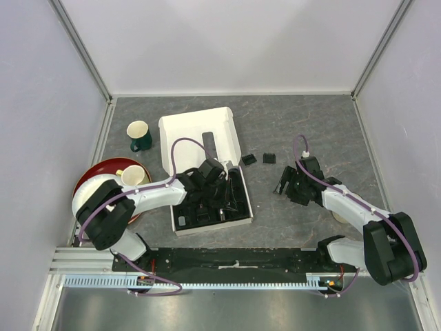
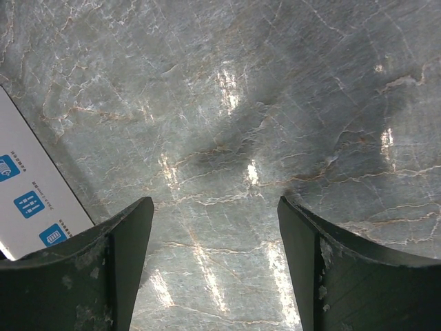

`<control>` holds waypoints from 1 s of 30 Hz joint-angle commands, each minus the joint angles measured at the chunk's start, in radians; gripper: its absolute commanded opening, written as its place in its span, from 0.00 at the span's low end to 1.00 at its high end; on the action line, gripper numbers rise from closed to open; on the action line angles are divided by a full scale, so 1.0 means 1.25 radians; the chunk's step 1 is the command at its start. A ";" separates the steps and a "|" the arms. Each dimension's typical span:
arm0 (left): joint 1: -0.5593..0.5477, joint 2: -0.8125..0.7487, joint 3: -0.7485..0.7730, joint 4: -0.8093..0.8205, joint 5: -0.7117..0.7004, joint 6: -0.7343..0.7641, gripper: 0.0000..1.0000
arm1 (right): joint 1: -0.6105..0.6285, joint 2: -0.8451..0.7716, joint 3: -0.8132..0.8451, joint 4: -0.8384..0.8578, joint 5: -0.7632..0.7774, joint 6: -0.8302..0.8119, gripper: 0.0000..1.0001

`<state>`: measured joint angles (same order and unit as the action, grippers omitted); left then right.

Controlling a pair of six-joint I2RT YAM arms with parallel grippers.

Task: Sort the hair-cutting tools

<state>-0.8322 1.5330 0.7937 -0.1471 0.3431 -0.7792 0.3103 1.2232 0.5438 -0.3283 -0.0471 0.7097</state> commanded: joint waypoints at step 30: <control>0.001 -0.382 0.101 -0.116 -0.417 0.299 0.88 | 0.063 0.472 0.543 -0.049 0.241 -0.190 0.96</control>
<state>-0.8333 1.0988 0.9463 -0.3004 -0.0864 -0.4831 0.3832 1.7359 1.1305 -0.3756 0.1936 0.5396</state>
